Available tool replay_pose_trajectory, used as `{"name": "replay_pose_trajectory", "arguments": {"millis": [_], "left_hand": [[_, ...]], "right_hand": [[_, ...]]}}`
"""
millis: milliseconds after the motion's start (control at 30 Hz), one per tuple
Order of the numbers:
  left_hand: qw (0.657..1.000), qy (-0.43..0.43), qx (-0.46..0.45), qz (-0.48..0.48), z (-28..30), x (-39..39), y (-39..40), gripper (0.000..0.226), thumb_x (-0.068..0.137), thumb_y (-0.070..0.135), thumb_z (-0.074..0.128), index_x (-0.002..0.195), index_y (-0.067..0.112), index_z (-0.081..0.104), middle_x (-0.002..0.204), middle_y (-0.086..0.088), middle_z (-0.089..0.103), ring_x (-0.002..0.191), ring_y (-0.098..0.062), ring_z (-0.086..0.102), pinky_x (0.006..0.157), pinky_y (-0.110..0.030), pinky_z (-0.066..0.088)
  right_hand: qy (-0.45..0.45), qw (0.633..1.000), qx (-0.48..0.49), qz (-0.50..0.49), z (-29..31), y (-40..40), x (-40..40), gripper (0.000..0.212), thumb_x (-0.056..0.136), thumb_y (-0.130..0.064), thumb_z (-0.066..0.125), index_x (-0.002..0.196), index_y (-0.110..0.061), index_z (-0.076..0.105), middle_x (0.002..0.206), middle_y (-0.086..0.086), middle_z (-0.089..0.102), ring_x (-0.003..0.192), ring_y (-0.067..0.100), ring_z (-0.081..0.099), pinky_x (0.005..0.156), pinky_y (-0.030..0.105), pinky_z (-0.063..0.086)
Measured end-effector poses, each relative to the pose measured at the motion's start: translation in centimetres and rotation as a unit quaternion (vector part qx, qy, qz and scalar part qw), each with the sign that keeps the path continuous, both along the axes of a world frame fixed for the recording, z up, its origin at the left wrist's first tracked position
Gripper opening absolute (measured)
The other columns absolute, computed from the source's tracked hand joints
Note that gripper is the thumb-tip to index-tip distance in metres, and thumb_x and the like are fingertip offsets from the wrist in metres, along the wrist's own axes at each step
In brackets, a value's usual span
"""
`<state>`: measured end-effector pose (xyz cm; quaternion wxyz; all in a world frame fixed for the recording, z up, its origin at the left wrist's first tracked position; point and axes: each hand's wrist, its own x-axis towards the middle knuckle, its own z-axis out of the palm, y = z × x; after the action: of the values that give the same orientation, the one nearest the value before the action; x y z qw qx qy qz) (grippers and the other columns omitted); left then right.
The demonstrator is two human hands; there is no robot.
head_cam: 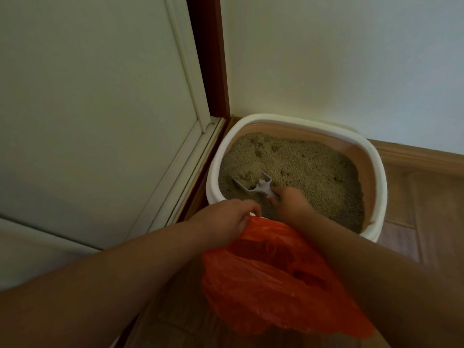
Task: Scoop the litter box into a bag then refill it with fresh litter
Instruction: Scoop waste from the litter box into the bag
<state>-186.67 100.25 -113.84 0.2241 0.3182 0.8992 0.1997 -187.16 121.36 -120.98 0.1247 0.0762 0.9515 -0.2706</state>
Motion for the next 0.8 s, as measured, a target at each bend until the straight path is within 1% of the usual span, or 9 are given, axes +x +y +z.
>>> {"name": "replay_pose_trajectory", "arguments": {"millis": [167, 233, 300, 400, 500, 567, 633, 733, 800], "left_hand": [[1.0, 0.0, 0.009, -0.02, 0.7, 0.7, 1.8, 0.024, 0.105, 0.019, 0.045, 0.121, 0.032, 0.056, 0.108, 0.004, 0.062, 0.09, -0.01, 0.059, 0.076, -0.035, 0.053], [1.0, -0.001, 0.015, -0.027, 1.1, 0.8, 2.8, 0.024, 0.103, 0.016, 0.046, 0.12, 0.03, 0.057, 0.106, 0.005, 0.061, 0.09, -0.009, 0.058, 0.075, -0.033, 0.051], [0.999, 0.002, 0.02, -0.035, 1.3, 1.0, 3.8, 0.026, 0.102, 0.015, 0.046, 0.119, 0.03, 0.058, 0.107, 0.006, 0.063, 0.092, -0.01, 0.059, 0.079, -0.036, 0.052], [0.999, -0.002, 0.013, -0.05, 1.6, 1.5, 5.1, 0.028, 0.102, 0.014, 0.046, 0.119, 0.031, 0.06, 0.107, 0.007, 0.062, 0.091, -0.01, 0.06, 0.079, -0.036, 0.052], [0.997, 0.001, 0.007, -0.07, 1.9, 2.0, 5.7, 0.023, 0.102, 0.014, 0.045, 0.11, 0.03, 0.059, 0.098, 0.005, 0.062, 0.085, -0.013, 0.059, 0.076, -0.043, 0.054], [0.997, 0.003, 0.01, -0.072, 1.9, 2.2, 5.9, 0.02, 0.1, 0.013, 0.045, 0.1, 0.028, 0.059, 0.094, 0.005, 0.061, 0.082, -0.014, 0.059, 0.076, -0.046, 0.054], [0.997, 0.006, -0.003, -0.075, 1.9, 2.2, 5.9, 0.021, 0.098, 0.013, 0.047, 0.096, 0.027, 0.062, 0.098, 0.006, 0.061, 0.088, -0.014, 0.059, 0.082, -0.048, 0.054], [0.997, 0.008, -0.011, -0.072, 2.1, 2.3, 6.1, 0.022, 0.101, 0.017, 0.047, 0.108, 0.026, 0.066, 0.111, 0.008, 0.059, 0.1, -0.01, 0.058, 0.091, -0.041, 0.052], [0.997, 0.004, -0.011, -0.072, 2.5, 2.3, 6.2, 0.024, 0.101, 0.019, 0.049, 0.118, 0.024, 0.065, 0.12, 0.007, 0.058, 0.104, -0.008, 0.056, 0.091, -0.031, 0.05]], "right_hand": [[0.047, 0.999, 0.005, -0.014, 3.0, 3.7, 2.6, 0.026, 0.105, -0.029, 0.052, 0.118, -0.013, 0.067, 0.085, 0.005, 0.067, 0.07, 0.019, 0.06, 0.058, 0.03, 0.045], [0.059, 0.998, 0.01, -0.028, 4.1, 5.4, 3.9, 0.029, 0.105, -0.03, 0.052, 0.124, -0.013, 0.066, 0.095, 0.008, 0.071, 0.079, 0.022, 0.065, 0.07, 0.035, 0.054], [0.066, 0.997, 0.03, -0.031, 4.9, 6.7, 5.3, 0.032, 0.104, -0.03, 0.052, 0.128, -0.012, 0.064, 0.107, 0.011, 0.072, 0.091, 0.025, 0.067, 0.082, 0.041, 0.055], [0.046, 0.996, 0.073, -0.01, 5.5, 8.4, 7.1, 0.038, 0.104, -0.032, 0.052, 0.138, -0.015, 0.059, 0.114, 0.01, 0.069, 0.098, 0.024, 0.064, 0.085, 0.036, 0.052], [0.04, 0.996, 0.081, -0.014, 5.5, 9.9, 8.6, 0.036, 0.103, -0.034, 0.053, 0.134, -0.017, 0.061, 0.109, 0.005, 0.066, 0.091, 0.018, 0.06, 0.078, 0.031, 0.048], [0.031, 0.996, 0.087, 0.001, 5.6, 10.3, 9.4, 0.036, 0.103, -0.034, 0.053, 0.134, -0.017, 0.061, 0.109, 0.004, 0.064, 0.092, 0.017, 0.059, 0.08, 0.032, 0.05], [0.039, 0.996, 0.082, 0.001, 5.8, 10.3, 9.9, 0.035, 0.103, -0.033, 0.053, 0.132, -0.015, 0.063, 0.109, 0.006, 0.065, 0.096, 0.02, 0.061, 0.085, 0.035, 0.052], [0.061, 0.995, 0.074, -0.004, 6.1, 10.4, 10.4, 0.036, 0.103, -0.033, 0.053, 0.133, -0.015, 0.063, 0.109, 0.006, 0.065, 0.097, 0.02, 0.06, 0.083, 0.032, 0.049], [0.067, 0.996, 0.062, -0.013, 6.4, 10.6, 10.6, 0.04, 0.103, -0.034, 0.053, 0.139, -0.015, 0.059, 0.115, 0.005, 0.066, 0.102, 0.019, 0.061, 0.084, 0.027, 0.044]]}}
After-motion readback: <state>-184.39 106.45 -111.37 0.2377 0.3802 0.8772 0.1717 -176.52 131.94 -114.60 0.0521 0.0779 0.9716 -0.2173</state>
